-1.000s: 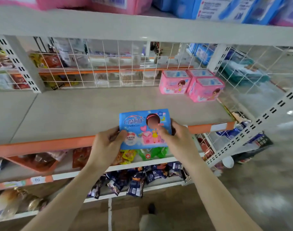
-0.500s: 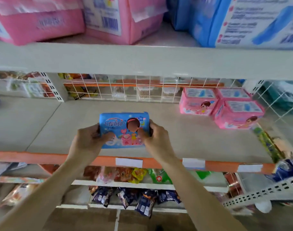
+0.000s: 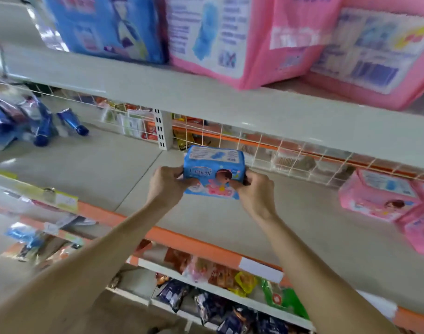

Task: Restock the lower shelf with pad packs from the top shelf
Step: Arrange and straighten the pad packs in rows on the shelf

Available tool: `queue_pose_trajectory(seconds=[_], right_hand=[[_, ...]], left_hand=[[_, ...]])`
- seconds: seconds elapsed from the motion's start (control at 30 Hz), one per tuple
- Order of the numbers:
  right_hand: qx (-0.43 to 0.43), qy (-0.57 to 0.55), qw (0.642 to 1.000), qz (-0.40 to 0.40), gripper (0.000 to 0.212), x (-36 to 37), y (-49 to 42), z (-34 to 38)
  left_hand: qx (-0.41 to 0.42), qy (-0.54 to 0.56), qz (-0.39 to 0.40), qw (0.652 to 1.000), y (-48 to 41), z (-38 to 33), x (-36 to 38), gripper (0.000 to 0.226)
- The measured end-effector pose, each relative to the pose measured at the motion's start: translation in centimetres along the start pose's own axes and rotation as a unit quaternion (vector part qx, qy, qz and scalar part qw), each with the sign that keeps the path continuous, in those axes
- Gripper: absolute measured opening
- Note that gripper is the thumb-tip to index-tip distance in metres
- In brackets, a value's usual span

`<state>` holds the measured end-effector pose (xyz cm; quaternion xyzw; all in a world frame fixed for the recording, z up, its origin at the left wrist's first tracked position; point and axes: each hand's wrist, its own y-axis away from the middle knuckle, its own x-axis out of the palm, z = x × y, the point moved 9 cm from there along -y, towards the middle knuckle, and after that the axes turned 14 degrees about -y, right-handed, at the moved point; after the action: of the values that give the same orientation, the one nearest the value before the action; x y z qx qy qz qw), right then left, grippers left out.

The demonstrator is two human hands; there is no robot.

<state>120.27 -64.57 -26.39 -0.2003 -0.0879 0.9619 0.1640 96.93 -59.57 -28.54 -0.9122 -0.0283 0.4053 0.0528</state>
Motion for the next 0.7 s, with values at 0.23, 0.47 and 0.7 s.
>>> queue_pose_trajectory(seconds=[0.23, 0.47, 0.7], right_hand=[[-0.010, 0.048, 0.999, -0.005, 0.028, 8.0, -3.7, 0.8], [0.016, 0.076, 0.997, -0.026, 0.017, 12.1, -5.8, 0.4], [0.033, 0.095, 0.994, -0.035, 0.014, 14.6, -8.5, -0.1]], left_hand=[[0.002, -0.020, 0.015, 1.000, -6.4, 5.9, -1.6, 0.029], [0.043, -0.008, 0.017, 0.999, -11.2, 9.0, -2.0, 0.029], [0.066, -0.027, 0.032, 0.997, -15.1, 10.4, -0.9, 0.025]])
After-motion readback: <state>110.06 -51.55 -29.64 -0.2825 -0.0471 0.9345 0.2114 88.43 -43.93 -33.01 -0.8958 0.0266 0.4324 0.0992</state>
